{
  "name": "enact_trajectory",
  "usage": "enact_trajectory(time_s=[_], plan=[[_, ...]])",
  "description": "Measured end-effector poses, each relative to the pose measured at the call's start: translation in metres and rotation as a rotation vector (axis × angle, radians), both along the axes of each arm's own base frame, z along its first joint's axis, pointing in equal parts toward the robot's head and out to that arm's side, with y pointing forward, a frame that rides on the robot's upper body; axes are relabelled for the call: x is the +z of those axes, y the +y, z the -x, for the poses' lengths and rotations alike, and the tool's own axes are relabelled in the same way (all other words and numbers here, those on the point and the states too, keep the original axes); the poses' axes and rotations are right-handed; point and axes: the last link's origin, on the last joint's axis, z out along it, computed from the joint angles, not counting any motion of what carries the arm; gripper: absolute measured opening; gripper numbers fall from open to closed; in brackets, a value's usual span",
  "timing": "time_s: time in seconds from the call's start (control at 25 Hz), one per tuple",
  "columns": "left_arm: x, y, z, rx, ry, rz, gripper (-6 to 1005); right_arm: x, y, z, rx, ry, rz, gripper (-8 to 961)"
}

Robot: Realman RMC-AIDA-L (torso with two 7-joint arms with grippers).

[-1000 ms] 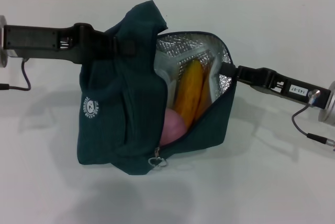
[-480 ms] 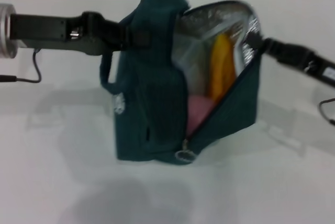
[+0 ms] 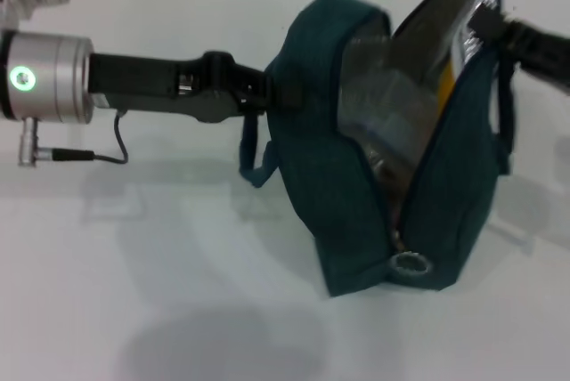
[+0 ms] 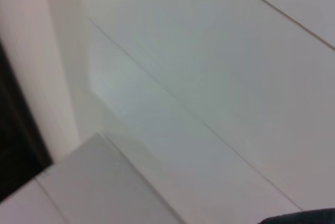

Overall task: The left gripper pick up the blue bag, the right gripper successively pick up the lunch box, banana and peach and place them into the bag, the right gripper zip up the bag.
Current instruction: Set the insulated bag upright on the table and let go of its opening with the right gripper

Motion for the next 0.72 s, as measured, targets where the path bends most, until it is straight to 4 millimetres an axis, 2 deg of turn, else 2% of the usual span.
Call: enact_trajectory(time_s=[0.4,0.72], plan=[[-0.012,0.0,0.022,0.08,0.038,-0.061,46,-0.024,0.0,-0.009,-0.066,-0.087,0.05,102],[-0.016,-0.002,0.024,0.071,0.037,-0.062,46,-0.023,-0.008,-0.01,-0.041,-0.069,0.027,120]])
